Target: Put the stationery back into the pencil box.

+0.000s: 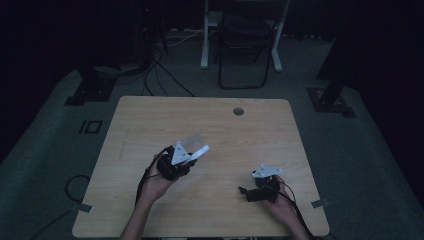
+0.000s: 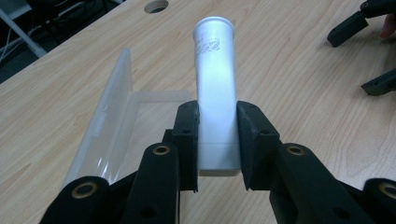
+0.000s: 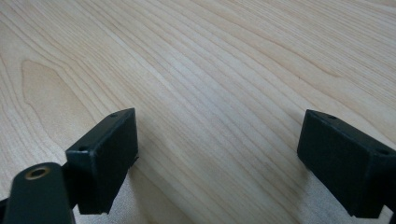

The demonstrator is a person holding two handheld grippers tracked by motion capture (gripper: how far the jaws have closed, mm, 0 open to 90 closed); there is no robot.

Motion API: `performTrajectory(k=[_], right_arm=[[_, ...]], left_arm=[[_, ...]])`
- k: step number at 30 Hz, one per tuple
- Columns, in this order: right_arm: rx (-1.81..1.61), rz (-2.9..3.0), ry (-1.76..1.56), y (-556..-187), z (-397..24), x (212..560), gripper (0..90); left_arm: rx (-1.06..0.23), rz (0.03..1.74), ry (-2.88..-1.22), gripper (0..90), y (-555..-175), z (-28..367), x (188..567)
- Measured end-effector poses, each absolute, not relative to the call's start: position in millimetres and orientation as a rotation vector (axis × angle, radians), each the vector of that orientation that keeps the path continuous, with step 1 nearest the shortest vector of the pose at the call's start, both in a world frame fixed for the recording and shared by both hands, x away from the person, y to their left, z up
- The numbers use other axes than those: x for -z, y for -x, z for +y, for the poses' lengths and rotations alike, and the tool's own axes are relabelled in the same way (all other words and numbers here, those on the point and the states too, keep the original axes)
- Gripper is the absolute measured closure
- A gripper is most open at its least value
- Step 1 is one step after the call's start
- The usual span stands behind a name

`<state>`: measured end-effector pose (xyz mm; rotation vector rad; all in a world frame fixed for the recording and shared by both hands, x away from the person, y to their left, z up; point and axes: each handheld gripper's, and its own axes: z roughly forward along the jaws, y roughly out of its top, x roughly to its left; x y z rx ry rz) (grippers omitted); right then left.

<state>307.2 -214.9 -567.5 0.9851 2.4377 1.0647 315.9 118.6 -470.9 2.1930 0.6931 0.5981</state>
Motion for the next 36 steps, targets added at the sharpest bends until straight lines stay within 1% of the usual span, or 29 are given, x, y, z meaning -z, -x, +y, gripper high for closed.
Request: performTrajectory(k=[36], right_arm=[[-1.063, 2.44, -0.985, -307.1, -215.0, 567.5, 12.3]], left_arm=[[-0.606, 0.753, -2.193, 71.3, -333.7, 132.3, 477.1]])
